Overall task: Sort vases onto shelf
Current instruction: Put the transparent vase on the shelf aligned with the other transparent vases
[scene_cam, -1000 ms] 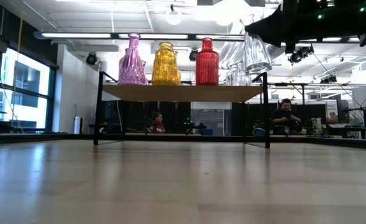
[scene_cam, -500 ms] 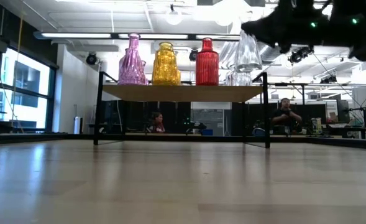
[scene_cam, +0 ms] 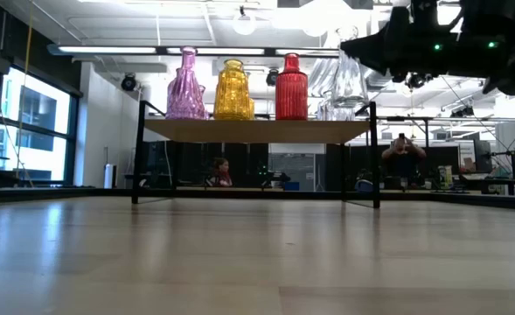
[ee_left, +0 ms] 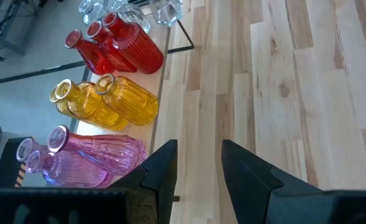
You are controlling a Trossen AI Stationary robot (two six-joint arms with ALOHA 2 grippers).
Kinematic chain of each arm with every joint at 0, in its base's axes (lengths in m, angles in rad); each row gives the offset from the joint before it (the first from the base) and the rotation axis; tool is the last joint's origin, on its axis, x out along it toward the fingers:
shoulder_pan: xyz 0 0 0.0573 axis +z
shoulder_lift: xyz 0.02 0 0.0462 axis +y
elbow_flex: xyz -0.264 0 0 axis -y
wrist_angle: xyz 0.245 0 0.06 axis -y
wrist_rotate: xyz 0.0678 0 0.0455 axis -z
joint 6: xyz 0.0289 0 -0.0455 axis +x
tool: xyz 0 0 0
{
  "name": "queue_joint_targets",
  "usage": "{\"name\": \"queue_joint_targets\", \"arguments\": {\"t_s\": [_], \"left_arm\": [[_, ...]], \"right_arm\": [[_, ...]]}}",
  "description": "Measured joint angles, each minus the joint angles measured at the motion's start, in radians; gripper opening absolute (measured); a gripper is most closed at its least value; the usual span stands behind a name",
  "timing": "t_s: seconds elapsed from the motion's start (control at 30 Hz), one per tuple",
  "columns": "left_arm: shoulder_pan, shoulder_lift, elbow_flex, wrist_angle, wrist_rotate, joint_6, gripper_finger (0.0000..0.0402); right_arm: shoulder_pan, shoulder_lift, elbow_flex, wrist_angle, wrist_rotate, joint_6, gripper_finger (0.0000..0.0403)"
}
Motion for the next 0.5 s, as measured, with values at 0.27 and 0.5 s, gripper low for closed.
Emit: {"name": "queue_joint_targets", "arguments": {"t_s": [0.27,0.5], "left_arm": [[0.0,0.0,0.0,0.001,0.0,0.0,0.0117],[0.0,0.0,0.0,0.0,0.001,0.001,0.0117]], "right_arm": [[-0.058,0.002,0.001,-0.023,-0.058,0.041,0.007],[-0.096,0.027,-0.009,-0.028,-0.062,0.074,0.008]]}}
